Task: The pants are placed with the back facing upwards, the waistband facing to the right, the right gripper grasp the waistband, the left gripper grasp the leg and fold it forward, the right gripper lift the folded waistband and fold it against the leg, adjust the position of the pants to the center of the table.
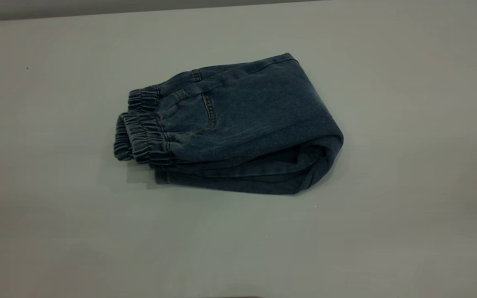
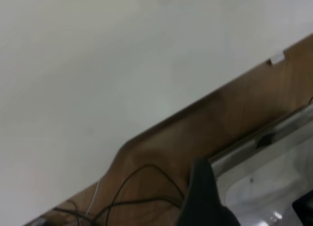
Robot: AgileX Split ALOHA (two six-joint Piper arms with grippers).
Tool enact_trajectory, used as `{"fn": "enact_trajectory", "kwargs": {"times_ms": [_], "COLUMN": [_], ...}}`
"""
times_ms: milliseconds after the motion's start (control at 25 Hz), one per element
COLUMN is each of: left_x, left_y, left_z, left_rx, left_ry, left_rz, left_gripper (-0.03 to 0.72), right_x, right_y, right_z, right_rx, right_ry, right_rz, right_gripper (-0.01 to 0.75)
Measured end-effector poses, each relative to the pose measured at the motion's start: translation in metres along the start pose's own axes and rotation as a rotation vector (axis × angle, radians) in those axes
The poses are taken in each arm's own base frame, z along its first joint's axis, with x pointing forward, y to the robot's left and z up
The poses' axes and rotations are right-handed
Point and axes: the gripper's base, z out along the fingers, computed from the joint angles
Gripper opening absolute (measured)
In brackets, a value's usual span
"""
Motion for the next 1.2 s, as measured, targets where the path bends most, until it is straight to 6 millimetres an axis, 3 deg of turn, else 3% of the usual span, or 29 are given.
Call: {"fn": "enact_trajectory", "kwargs": {"times_ms": [160,320,1200], "left_x": [0.008,0.012,0.020], "left_y": [0.000,0.000,0.000], "left_z": [0.008,0.015,0.020], "left_rx": [-0.001,-0.002,0.000], "left_ry": [-0.033,-0.057,-0.002], "left_rz": [-0.002,-0.003,-0.002], "left_gripper": [0.496,0.496,0.496], "right_x": [0.023,0.034,0.036], "right_y": [-0.002,-0.001,-0.001], "right_z": [0.003,0.001,-0.001], "right_rx": [0.012,-0.006,-0.010], "right_ry": [-0.099,-0.180,-0.209], "right_rz": [-0.010,-0.003,0.022], "right_gripper": [0.345,0.344,0.344]}}
